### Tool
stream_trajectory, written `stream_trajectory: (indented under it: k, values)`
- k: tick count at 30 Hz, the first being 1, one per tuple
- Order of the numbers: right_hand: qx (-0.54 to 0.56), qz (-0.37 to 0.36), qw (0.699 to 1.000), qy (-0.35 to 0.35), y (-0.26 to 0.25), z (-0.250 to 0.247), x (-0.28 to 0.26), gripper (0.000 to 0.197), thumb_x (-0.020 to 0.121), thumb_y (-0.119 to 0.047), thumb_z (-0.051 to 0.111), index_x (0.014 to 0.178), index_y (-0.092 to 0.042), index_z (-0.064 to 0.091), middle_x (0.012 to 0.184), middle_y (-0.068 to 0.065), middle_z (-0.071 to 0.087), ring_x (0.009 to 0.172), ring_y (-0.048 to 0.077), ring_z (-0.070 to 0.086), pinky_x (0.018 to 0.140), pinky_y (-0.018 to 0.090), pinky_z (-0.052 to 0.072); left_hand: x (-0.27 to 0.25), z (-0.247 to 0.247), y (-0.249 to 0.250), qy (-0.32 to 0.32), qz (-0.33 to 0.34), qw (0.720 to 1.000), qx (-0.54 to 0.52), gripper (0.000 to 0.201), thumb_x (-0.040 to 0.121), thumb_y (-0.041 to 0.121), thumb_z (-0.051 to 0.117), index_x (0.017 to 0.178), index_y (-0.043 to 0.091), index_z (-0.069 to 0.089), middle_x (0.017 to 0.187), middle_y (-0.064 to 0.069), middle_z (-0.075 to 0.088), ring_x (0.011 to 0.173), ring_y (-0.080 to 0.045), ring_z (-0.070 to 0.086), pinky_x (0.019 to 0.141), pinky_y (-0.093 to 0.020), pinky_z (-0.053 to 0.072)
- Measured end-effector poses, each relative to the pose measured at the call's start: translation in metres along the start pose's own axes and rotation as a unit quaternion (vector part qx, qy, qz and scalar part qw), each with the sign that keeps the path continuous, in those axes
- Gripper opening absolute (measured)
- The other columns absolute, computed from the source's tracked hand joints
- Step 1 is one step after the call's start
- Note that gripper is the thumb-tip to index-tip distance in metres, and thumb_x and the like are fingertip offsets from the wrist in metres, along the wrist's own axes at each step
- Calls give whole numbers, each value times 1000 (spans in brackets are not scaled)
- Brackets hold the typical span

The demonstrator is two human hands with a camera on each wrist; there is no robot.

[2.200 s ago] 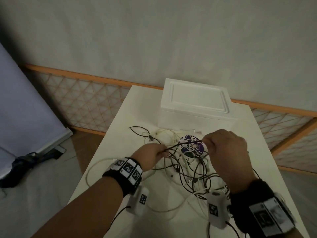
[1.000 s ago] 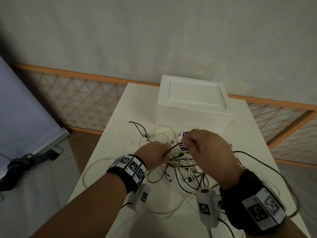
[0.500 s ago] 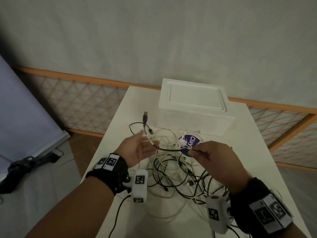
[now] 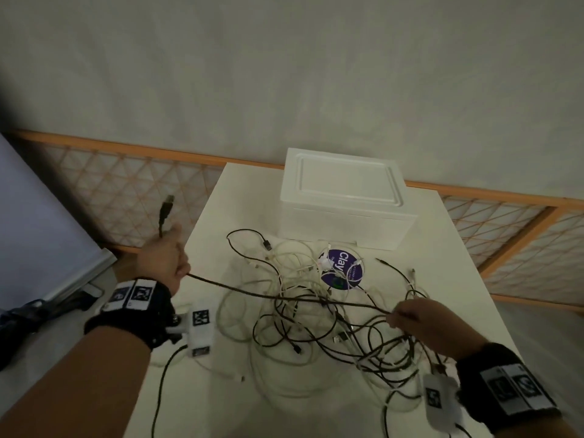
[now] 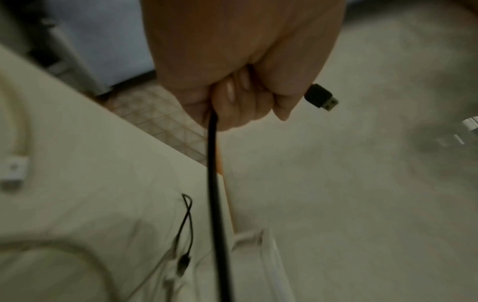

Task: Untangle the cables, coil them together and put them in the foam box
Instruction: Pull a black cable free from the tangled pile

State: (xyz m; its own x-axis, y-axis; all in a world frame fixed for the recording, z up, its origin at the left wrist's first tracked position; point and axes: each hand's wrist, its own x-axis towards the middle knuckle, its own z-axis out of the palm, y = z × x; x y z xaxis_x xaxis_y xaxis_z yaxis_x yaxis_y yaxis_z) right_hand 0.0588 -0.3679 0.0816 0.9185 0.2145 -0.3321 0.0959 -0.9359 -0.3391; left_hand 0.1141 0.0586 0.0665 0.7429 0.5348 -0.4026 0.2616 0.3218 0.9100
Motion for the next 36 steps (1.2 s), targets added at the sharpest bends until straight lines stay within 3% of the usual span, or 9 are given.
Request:
stream_trajectory:
  k: [3, 8, 13, 16, 20, 26, 28, 31, 36]
  values:
    - [-61, -15, 997, 36, -26, 3, 14, 32, 94, -48, 47, 78, -22, 57, 74, -7, 58, 80, 15, 58, 67, 25, 41, -39, 37, -10, -129, 120, 954, 242, 19, 95, 24, 55, 76, 19, 56, 60, -2, 45, 39, -8, 42, 38, -19, 31]
    - [-172, -134, 966, 140, -112, 3, 41, 28, 92, -42, 45, 92, -20, 62, 88, 0, 65, 86, 25, 63, 66, 33, 44, -111, 105, -42, -453, 194, 761, 421, 14, 91, 32, 53, 89, 31, 67, 97, 1, 70, 85, -8, 64, 80, -31, 47]
    - [-72, -94, 986, 116, -98, -9, 39, 27, 93, -43, 49, 91, -18, 60, 85, 0, 60, 83, 21, 56, 66, 30, 38, -97, 90, -26, -413, 203, 796, 394, 19, 85, 35, 52, 80, 33, 71, 79, -7, 66, 69, -21, 57, 66, -29, 38]
    - [-38, -75, 991, 106, -69, -3, 30, 26, 94, -45, 48, 95, -22, 61, 90, 0, 65, 89, 21, 60, 71, 32, 44, -63, 67, -16, -275, 225, 849, 390, 20, 92, 21, 53, 79, 23, 67, 69, -2, 58, 54, -10, 46, 53, -25, 31]
    - [-39, -29, 990, 133, -36, -11, 13, 21, 94, -39, 51, 97, -22, 64, 93, -2, 67, 91, 21, 62, 74, 32, 45, -11, 25, -18, -107, 221, 882, 403, 30, 97, 14, 45, 75, 25, 62, 84, -13, 61, 69, -34, 52, 64, -31, 34]
    - [7, -74, 987, 140, -56, -14, 20, 17, 93, -20, 53, 98, -18, 69, 100, -1, 67, 95, 17, 60, 81, 26, 42, -43, 54, -27, -215, 290, 758, 542, 42, 99, 14, 45, 141, 13, 44, 142, -13, 47, 129, -28, 45, 105, -35, 35]
    - [-65, -60, 987, 136, -80, -6, 30, 23, 94, -23, 45, 101, -18, 66, 103, 3, 67, 96, 23, 61, 82, 32, 48, -75, 78, -32, -331, 297, 793, 416, 44, 97, 4, 45, 140, 18, 45, 136, -14, 52, 117, -25, 54, 100, -36, 42]
    - [-94, -86, 979, 157, -102, 1, 37, 26, 88, -35, 42, 90, -16, 59, 90, 4, 64, 85, 26, 60, 70, 35, 49, -114, 104, -43, -481, 189, 782, 349, 36, 99, 15, 46, 128, 37, 49, 102, -10, 66, 69, -22, 54, 58, -32, 45]
    - [36, -92, 988, 122, -95, -7, 44, 19, 91, -26, 55, 73, -19, 54, 67, -7, 49, 67, 10, 47, 57, 16, 34, -96, 100, -37, -411, 259, 775, 403, 21, 96, 18, 47, 105, 20, 67, 83, 1, 64, 72, -20, 59, 68, -36, 47]
